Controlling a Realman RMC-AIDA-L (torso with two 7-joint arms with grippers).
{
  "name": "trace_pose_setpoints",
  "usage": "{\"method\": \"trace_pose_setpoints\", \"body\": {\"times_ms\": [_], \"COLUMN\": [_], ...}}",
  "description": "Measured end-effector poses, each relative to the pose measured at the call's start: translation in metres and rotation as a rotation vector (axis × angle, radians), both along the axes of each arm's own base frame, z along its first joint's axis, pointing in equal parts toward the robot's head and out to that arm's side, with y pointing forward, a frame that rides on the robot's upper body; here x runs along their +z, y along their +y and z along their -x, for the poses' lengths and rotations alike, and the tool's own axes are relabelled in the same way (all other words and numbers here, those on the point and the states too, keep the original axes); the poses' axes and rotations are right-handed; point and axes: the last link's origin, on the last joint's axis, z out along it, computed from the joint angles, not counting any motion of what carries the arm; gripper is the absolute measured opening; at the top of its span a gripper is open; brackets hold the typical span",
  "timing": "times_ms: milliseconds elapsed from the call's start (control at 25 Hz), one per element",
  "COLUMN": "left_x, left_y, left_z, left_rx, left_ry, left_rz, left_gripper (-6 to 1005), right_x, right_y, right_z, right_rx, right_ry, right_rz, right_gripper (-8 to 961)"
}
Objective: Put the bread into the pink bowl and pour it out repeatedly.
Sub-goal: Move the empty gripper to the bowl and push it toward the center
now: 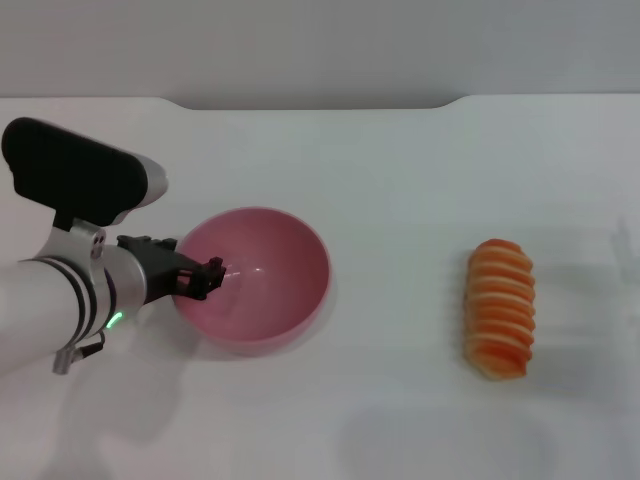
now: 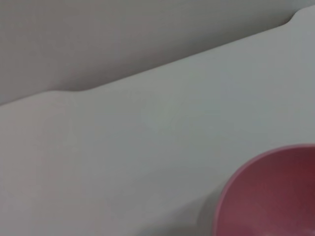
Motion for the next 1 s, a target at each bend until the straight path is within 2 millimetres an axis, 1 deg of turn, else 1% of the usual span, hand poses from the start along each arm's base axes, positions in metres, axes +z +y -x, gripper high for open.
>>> {"method": "trace_pose_setpoints", "body": {"times_ms": [120,400,760,920,1000], "left_x": [-0.001,-0.005,-0.005,-0.003,0.000], "left_y": [0.002,0.005,0.007,0.008,0.011], "left_z": [-0.003,-0.003,-0.006,-0.007,-0.009], "left_rx": [0.002,0.017,0.007,0.003,-0.001], "left_ry": [-0.001,0.028,0.025,0.021,0.017], "left_rz": [0.014,0.060,0.056,0.048,0.037], "left_gripper": [643,453,195,97,94], "right_x": [0.000,0.000,0.000,-0.001,-0.003], "right_y": [0.000,0.000,0.001,0.002,0.004], "right_z": [0.000,0.001,0.002,0.002,0.002], "right_rx": [0.002,0.004,0.007,0.002,-0.004], "right_ry": [-0.002,-0.004,-0.004,0.000,0.010], "right_rz": [0.001,0.001,0.001,0.007,0.022], "right_gripper": [738,738,738,738,738]}}
